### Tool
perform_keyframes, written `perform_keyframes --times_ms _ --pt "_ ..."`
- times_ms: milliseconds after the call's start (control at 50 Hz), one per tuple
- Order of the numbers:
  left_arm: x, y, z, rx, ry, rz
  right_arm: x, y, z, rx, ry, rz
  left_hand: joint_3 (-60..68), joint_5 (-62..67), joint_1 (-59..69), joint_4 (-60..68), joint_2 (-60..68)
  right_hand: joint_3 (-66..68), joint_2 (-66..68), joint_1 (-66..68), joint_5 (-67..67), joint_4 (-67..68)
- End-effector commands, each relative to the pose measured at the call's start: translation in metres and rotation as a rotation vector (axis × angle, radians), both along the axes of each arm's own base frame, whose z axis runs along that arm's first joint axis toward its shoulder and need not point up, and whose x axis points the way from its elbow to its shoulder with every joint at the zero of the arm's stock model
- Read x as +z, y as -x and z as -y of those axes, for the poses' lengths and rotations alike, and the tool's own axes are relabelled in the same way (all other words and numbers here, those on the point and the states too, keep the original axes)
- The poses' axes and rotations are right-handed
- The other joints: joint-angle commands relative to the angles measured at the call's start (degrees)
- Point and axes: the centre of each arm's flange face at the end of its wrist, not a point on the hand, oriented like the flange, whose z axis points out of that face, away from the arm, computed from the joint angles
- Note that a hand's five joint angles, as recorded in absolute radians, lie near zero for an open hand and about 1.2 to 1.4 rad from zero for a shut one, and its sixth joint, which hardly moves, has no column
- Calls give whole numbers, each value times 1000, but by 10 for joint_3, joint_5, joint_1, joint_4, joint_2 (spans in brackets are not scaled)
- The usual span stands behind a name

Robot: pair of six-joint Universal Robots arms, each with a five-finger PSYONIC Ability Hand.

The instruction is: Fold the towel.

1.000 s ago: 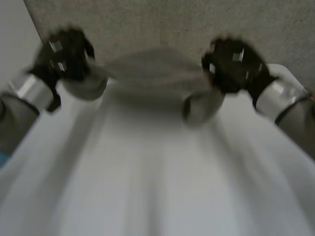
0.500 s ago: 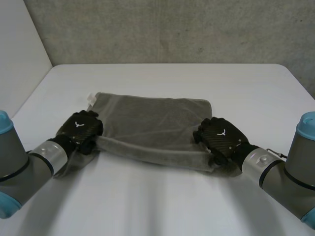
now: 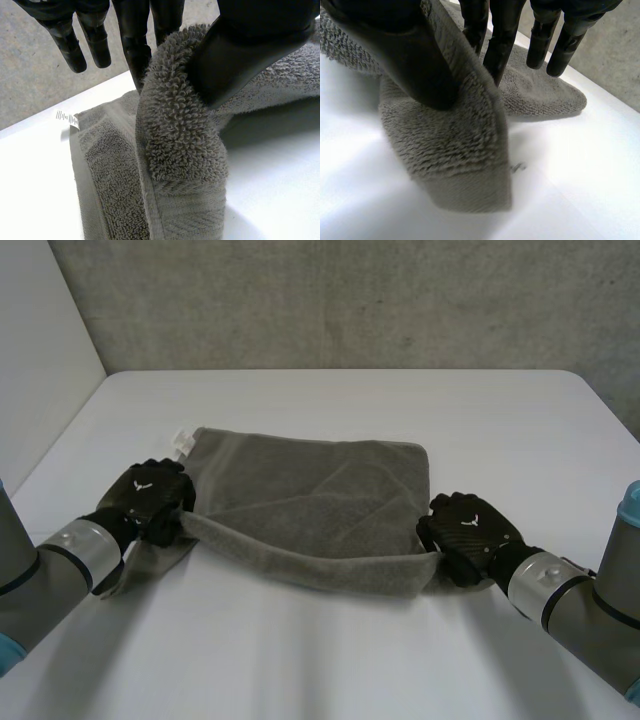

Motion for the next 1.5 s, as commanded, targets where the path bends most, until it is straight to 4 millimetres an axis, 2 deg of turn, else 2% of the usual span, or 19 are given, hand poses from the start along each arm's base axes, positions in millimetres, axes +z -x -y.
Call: perform_keyframes --times_ms 20,100,140,160,180,200,300,540,660,740,840,920,1040,1200,1240,1260,1360,1420,1500 --pt "0 0 0 0 0 0 2 -1 1 -24 -60 78 -33 43 51 -38 39 -30 152 143 148 -44" --pt "0 0 0 1 1 2 12 3 10 -56 -41 103 -33 4 13 -38 1 -30 153 144 148 -44" --pt "0 -1 1 7 2 5 18 10 17 -84 -19 108 -33 -202 -193 -38 -205 -30 153 144 148 -44" --pt "0 -1 1 7 2 5 18 10 17 -84 -19 108 -33 -203 -194 -38 -206 -30 153 144 148 -44" --pt "0 -1 1 4 3 6 28 19 25 -115 20 112 -33 -304 -296 -38 -308 -30 153 144 148 -44" --pt "0 -2 1 5 5 9 40 26 31 -141 61 119 -33 -344 -335 -38 -347 -30 153 144 148 -44" --pt "-3 -3 2 8 2 12 53 39 39 -183 103 124 -33 -349 -340 -38 -353 -30 153 144 148 -44" --pt "-10 -4 2 12 -23 18 51 39 36 -180 95 121 -33 -337 -329 -38 -341 -30 153 144 148 -44" --pt "-12 -4 -5 11 -59 20 52 41 39 -185 100 121 -33 -292 -283 -38 -295 -30 153 144 148 -44" --pt "-16 -4 -9 7 -86 23 54 45 42 -201 109 119 -33 -228 -219 -38 -232 -30 153 144 148 -44" --pt "-18 -2 -11 1 -94 26 56 49 46 -223 116 120 -33 -220 -211 -38 -223 -30 153 144 148 -44" --pt "-17 -1 -13 -4 -94 26 58 61 54 -267 125 119 -33 -220 -211 -38 -223 -30 153 144 148 -44" --pt "-16 -1 -13 -2 -93 26 60 64 55 -274 134 118 -33 -215 -206 -38 -218 -30 153 144 148 -44" --pt "-16 -4 -11 8 -92 25 62 66 58 -281 142 119 -33 -117 -108 -38 -121 -30 153 144 148 -44" --pt "-15 -4 -11 7 -87 25 62 69 59 -289 141 118 -33 42 51 -38 38 -30 153 144 148 -44" --pt "-15 -4 -11 7 -87 25 62 69 59 -289 141 118 -33 43 51 -38 39 -30 153 144 148 -44" --pt "-9 -4 -11 6 -72 24 63 67 56 -282 131 116 -33 43 51 -38 39 -30 153 144 148 -44" --pt "3 -5 -13 8 -48 22 67 66 54 -276 127 115 -33 43 51 -38 39 -30 153 144 148 -44" --pt "34 -16 -15 42 9 7 90 67 43 -263 124 103 -33 43 51 -38 39 -30 153 144 148 -44"
